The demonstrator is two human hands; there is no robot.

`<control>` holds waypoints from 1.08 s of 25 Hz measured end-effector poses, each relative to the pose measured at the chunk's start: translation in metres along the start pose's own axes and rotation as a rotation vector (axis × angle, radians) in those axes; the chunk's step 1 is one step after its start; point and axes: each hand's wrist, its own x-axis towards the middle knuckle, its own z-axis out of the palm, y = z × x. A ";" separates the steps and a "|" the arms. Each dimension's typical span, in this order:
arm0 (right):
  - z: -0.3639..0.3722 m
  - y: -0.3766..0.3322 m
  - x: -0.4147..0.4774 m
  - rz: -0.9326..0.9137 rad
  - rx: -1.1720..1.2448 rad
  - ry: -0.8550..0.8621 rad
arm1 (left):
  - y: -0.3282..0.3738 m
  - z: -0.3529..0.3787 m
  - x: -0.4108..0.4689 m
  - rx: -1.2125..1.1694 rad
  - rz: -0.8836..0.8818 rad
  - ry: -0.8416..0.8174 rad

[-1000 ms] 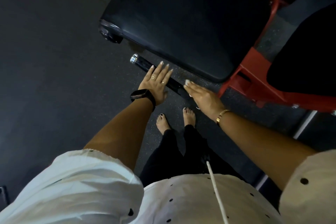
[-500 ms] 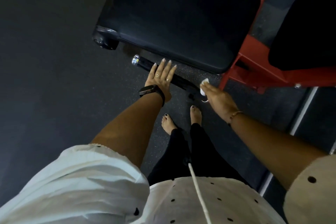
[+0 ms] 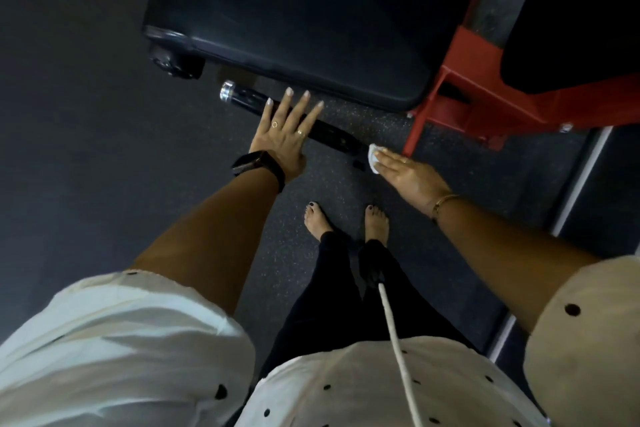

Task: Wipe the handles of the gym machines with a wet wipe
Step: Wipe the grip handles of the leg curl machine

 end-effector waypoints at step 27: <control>0.037 0.015 -0.002 0.277 0.460 0.115 | 0.032 -0.017 0.026 0.037 -0.053 -0.312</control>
